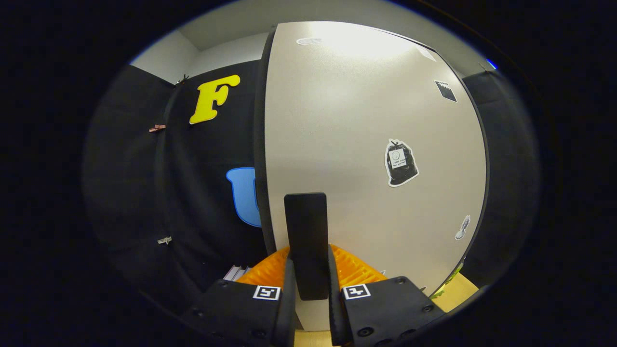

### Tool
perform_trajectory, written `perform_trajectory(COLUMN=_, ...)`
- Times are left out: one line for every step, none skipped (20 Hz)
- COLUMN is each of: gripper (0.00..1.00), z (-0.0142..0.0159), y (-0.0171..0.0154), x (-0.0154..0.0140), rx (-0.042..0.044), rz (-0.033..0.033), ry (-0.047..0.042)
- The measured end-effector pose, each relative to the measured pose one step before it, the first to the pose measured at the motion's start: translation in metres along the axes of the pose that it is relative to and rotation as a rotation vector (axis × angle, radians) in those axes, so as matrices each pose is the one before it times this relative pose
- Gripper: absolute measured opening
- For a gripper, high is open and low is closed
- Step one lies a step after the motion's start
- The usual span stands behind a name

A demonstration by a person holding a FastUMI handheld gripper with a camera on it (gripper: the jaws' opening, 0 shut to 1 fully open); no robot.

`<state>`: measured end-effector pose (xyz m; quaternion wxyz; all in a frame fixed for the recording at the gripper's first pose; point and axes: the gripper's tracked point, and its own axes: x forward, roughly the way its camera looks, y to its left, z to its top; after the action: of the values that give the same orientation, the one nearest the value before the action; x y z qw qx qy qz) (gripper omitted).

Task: Open the shoe cabinet door, grab the shoes and put them into the shoe cabinet, then close the shoe cabinet door.

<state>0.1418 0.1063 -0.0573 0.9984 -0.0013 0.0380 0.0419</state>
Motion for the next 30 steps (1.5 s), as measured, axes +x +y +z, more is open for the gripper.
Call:
perform_trajectory(gripper=0.32, z=-0.00037, y=-0.00078, x=-0.00668, rx=-0.00009, rz=0.00738, ry=0.00464)
perform_trajectory(gripper=0.32, z=0.00010, y=-0.00156, x=-0.00777, rx=-0.00003, rz=0.00424, ry=0.00093)
perform_trajectory(gripper=0.32, z=0.00024, y=-0.00162, x=-0.00747, rx=0.00033, rz=0.00229, ry=-0.00367)
perform_trajectory(gripper=0.32, z=0.00024, y=-0.00128, x=-0.00717, rx=-0.00157, rz=0.00144, ry=-0.00168)
perform_trajectory(gripper=0.32, z=0.00009, y=-0.00247, x=-0.00739, rx=0.00231, rz=0.00242, ry=-0.00109)
perform_trajectory(gripper=0.32, z=-0.00048, y=-0.00231, x=-0.00733, rx=0.00526, rz=0.00271, ry=0.00247)
perform_trajectory(gripper=0.32, z=0.00018, y=-0.00318, x=-0.00795, rx=0.00731, rz=0.00319, ry=-0.00039)
perform_trajectory(gripper=0.32, z=0.00026, y=-0.00317, x=-0.00698, rx=0.00441, rz=0.00266, ry=0.00110)
perform_trajectory(gripper=0.32, z=0.00033, y=-0.00276, x=-0.00594, rx=0.00154, rz=0.00229, ry=0.00132)
perform_trajectory(gripper=0.32, z=0.00079, y=-0.00251, x=-0.00661, rx=-0.00135, rz=0.00190, ry=-0.00270)
perform_trajectory(gripper=0.32, z=-0.00007, y=-0.00287, x=-0.00706, rx=-0.00068, rz=0.00238, ry=-0.00069)
perform_trajectory(gripper=0.32, z=0.00052, y=-0.00363, x=-0.00727, rx=0.00069, rz=0.00185, ry=-0.00086)
perform_trajectory(gripper=0.32, z=-0.00027, y=-0.00379, x=-0.00678, rx=0.00256, rz=0.00367, ry=0.00112)
perform_trajectory(gripper=0.32, z=0.00059, y=-0.00372, x=-0.00683, rx=0.00424, rz=0.00681, ry=0.00134)
perform_trajectory(gripper=0.32, z=0.00025, y=-0.00383, x=-0.00654, rx=0.00510, rz=0.00864, ry=0.00161)
perform_trajectory(gripper=0.32, z=0.00065, y=-0.00386, x=-0.00595, rx=0.00427, rz=0.00874, ry=0.00125)
perform_trajectory(gripper=0.32, z=-0.00021, y=-0.00385, x=-0.00650, rx=0.00187, rz=0.01083, ry=0.00570)
perform_trajectory(gripper=0.32, z=-0.00021, y=-0.00419, x=-0.00723, rx=0.00014, rz=0.01188, ry=0.00675)
perform_trajectory(gripper=0.32, z=0.00006, y=-0.00483, x=-0.00664, rx=-0.00131, rz=0.01172, ry=0.00551)
perform_trajectory(gripper=0.32, z=0.00046, y=-0.00437, x=-0.00701, rx=-0.00283, rz=0.01213, ry=0.00402)
perform_trajectory(gripper=0.32, z=-0.00007, y=-0.00478, x=-0.00709, rx=0.00067, rz=0.01274, ry=0.00332)
perform_trajectory(gripper=0.32, z=-0.00009, y=-0.00568, x=-0.00779, rx=0.00102, rz=0.01095, ry=0.00624)
perform_trajectory(gripper=0.32, z=0.00096, y=-0.00697, x=-0.00533, rx=0.00283, rz=0.00783, ry=0.00108)
perform_trajectory(gripper=0.32, z=0.00085, y=-0.00618, x=-0.00539, rx=0.00159, rz=0.00641, ry=0.00284)
perform_trajectory(gripper=0.32, z=0.00030, y=-0.00490, x=-0.00546, rx=-0.00061, rz=0.00811, ry=0.00330)
perform_trajectory(gripper=0.32, z=0.00017, y=-0.00388, x=-0.00486, rx=-0.00159, rz=0.01143, ry=0.00093)
perform_trajectory(gripper=0.32, z=-0.00043, y=-0.00457, x=-0.00464, rx=0.00168, rz=0.01059, ry=0.00456)
perform_trajectory(gripper=0.32, z=0.00024, y=-0.00465, x=-0.00476, rx=0.00463, rz=0.00657, ry=0.00334)
perform_trajectory(gripper=0.32, z=0.00005, y=-0.00513, x=-0.00481, rx=0.00309, rz=0.00194, ry=0.00229)
perform_trajectory(gripper=0.32, z=0.00063, y=-0.00496, x=-0.00470, rx=0.00048, rz=-0.00096, ry=-0.00121)
